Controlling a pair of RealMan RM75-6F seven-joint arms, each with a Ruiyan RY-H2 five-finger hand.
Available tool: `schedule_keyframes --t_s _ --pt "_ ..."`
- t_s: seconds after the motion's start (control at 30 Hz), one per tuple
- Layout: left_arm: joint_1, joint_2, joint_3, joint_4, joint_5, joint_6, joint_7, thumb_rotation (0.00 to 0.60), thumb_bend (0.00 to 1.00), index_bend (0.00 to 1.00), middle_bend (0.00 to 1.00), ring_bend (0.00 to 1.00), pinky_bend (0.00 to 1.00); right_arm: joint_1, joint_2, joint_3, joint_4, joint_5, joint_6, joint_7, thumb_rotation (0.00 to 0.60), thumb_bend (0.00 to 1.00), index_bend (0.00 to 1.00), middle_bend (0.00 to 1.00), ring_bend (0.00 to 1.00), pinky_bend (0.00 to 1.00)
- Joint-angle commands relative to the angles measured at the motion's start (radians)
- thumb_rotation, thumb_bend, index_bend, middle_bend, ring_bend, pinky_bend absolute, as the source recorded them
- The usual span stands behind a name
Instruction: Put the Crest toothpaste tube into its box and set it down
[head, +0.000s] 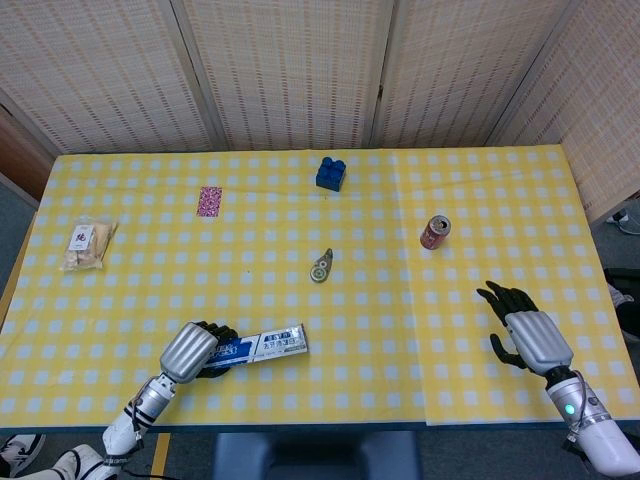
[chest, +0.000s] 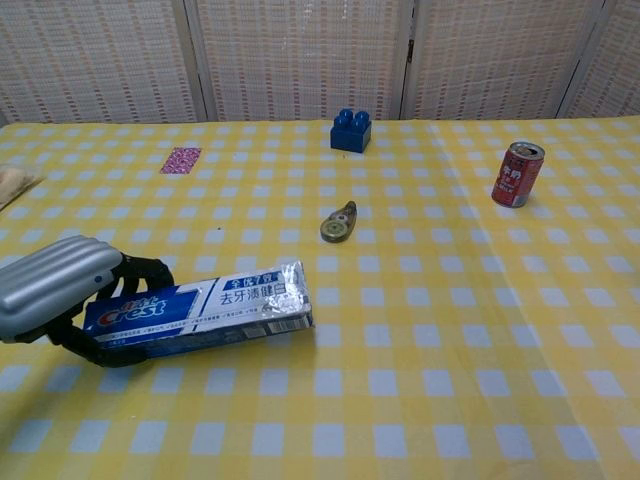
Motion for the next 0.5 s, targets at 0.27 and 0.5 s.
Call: schedule_keyframes --t_s 0.27,0.5 --pt "-0.009 0.029 0.010 -0.040 0.019 0.054 -0.024 0.600 0.13 0.00 0.02 0.00 0.00 -0.029 0.015 0.013 0.005 -0.027 0.010 0.019 0.600 0.60 0.00 0.00 0.00 0.00" --pt "0.089 0.264 0.012 -0.273 0.013 0.234 0.087 0.600 0.13 0.00 0.00 0.00 0.00 -0.099 0.035 0.023 -0.003 -0.027 0.124 -0.092 0.600 0.60 0.00 0.00 0.00 0.00"
